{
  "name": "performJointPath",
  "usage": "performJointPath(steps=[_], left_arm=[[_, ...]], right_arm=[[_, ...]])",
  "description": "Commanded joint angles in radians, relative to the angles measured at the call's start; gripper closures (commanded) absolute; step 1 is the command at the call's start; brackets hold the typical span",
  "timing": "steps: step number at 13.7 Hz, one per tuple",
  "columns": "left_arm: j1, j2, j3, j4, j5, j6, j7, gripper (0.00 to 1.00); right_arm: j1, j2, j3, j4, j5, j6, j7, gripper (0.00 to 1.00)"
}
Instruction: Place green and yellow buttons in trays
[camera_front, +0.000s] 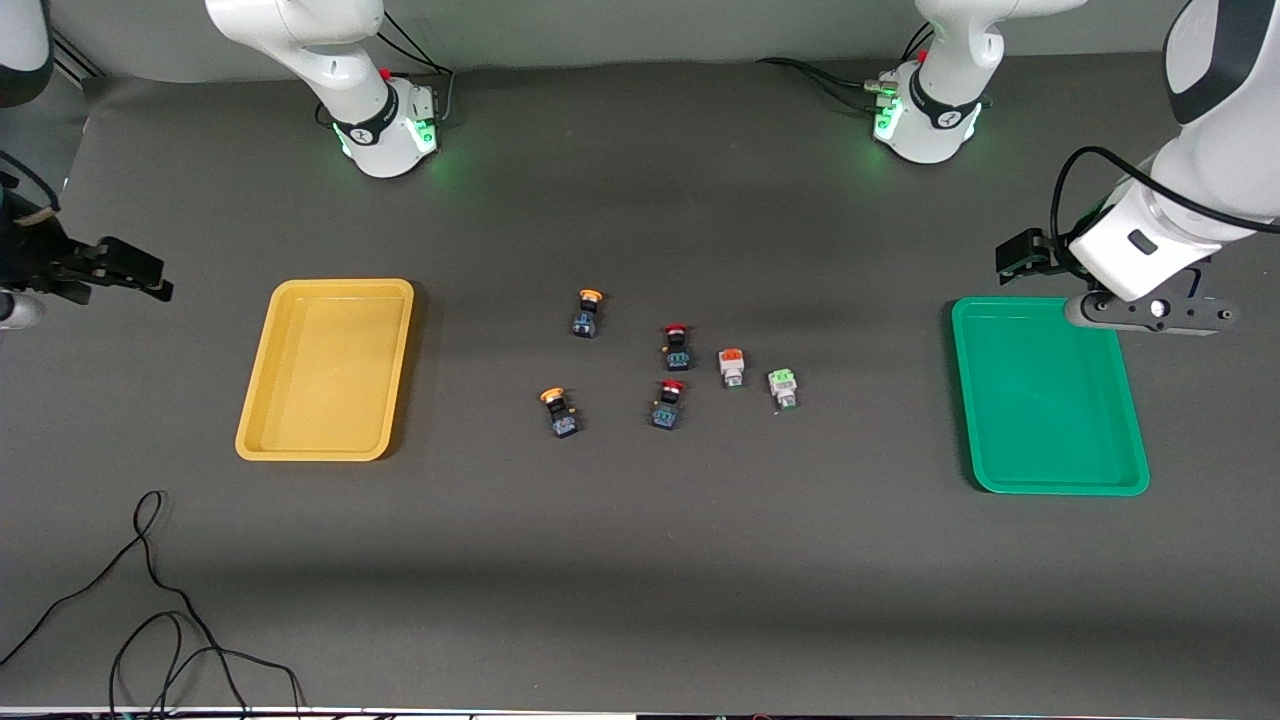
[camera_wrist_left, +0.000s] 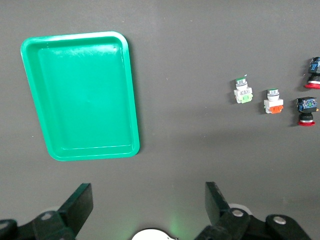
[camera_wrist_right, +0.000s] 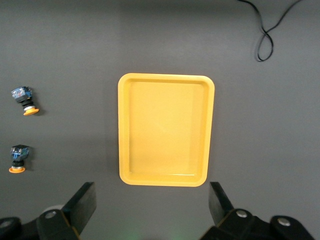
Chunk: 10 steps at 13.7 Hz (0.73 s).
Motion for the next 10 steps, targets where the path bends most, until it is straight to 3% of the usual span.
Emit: performJointPath(steps=[1, 4, 7, 10], left_arm=[[-0.006, 0.001, 0.000, 0.011, 0.014, -0.019, 0.012, 0.00], [-0.006, 0.001, 0.000, 0.011, 0.014, -0.019, 0.012, 0.00], [-0.001, 0.002, 0.000, 0.011, 0.014, -0.021, 0.006, 0.00], [-0.009, 0.007, 0.000, 0.023, 0.012, -0.027, -0.011, 0.00]], right_arm=[[0.104, -0.040, -0.003, -0.067, 0.023, 0.018, 0.078, 0.00], [0.309, -0.032, -0.004, -0.144, 0.048, 0.142, 0.352, 0.00], [0.542, 0.046, -0.003, -0.147, 0.045, 0.243, 0.716, 0.00], [0.763, 0.119, -0.003, -0.145, 0.034, 0.277, 0.870, 0.00]])
